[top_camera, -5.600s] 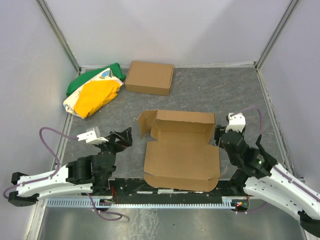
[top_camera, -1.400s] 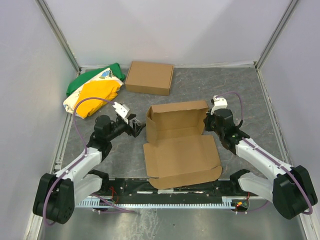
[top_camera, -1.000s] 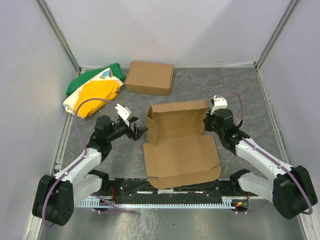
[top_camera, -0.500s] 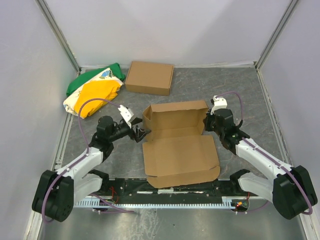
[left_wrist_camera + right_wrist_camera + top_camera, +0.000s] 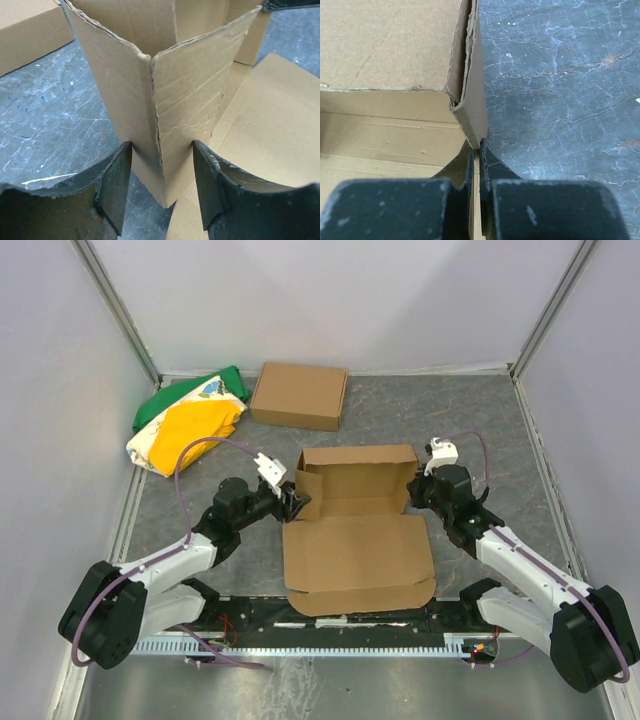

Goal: Fold the paper box

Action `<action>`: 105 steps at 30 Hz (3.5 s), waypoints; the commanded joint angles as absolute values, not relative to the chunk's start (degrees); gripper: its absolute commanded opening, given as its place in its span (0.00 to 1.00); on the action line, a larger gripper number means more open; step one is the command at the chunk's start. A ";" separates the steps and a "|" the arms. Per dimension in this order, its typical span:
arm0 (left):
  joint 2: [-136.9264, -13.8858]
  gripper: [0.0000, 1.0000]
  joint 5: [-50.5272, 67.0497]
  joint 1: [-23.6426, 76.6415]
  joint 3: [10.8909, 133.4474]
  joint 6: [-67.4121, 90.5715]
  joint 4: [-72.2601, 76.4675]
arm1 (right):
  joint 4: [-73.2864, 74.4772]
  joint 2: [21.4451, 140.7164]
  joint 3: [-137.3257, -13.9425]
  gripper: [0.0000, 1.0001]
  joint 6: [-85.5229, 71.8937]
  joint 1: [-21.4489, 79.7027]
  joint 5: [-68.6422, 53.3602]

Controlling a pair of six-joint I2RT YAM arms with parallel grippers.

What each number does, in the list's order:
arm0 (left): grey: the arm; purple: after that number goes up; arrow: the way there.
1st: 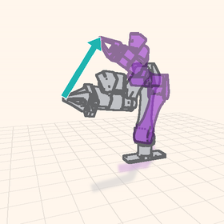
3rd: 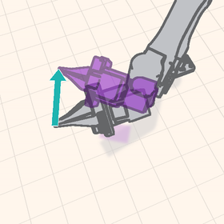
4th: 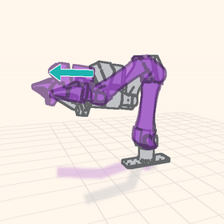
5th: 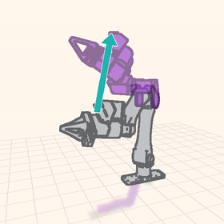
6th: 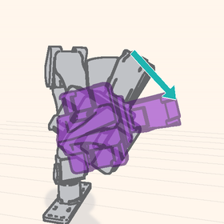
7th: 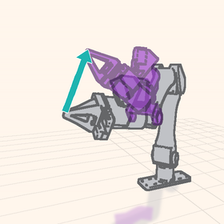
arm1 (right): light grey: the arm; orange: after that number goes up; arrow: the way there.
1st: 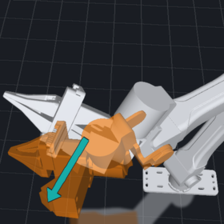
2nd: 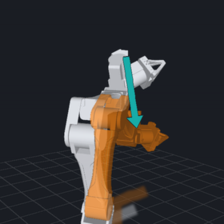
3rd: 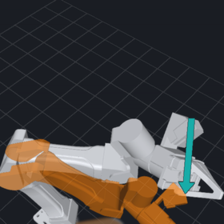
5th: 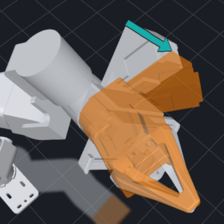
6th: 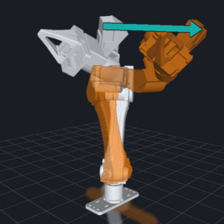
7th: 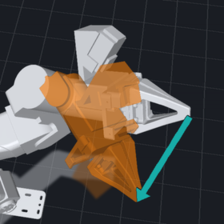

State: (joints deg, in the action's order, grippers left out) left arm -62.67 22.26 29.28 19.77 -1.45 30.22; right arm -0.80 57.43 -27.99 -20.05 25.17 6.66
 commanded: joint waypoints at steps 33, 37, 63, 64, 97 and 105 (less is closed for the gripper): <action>-84.22 0.03 -58.33 51.69 21.67 0.92 56.71 | -5.99 51.83 -20.60 0.02 -24.24 48.44 29.06; -90.98 0.03 -65.62 54.69 22.19 -5.52 68.30 | -5.26 53.47 -22.00 0.02 -24.28 49.23 29.68; -73.31 0.73 -68.82 58.15 20.18 6.52 44.56 | -1.69 58.73 -27.59 0.02 -25.42 50.58 32.50; -70.96 0.73 -68.36 58.21 19.99 8.58 40.59 | -1.47 59.12 -28.06 0.02 -25.55 50.55 32.51; -39.59 0.59 -52.64 58.37 19.14 29.17 -1.62 | 3.58 60.13 -34.85 0.02 -25.68 51.45 33.31; -49.26 0.59 -56.86 58.34 16.53 29.81 9.49 | 3.36 59.78 -33.96 0.02 -28.42 52.71 33.61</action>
State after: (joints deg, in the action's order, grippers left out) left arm -46.98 -51.22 58.48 17.15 27.18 1.91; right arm 5.69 61.45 -34.11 -25.98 51.81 32.12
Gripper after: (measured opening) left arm 0.593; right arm 0.037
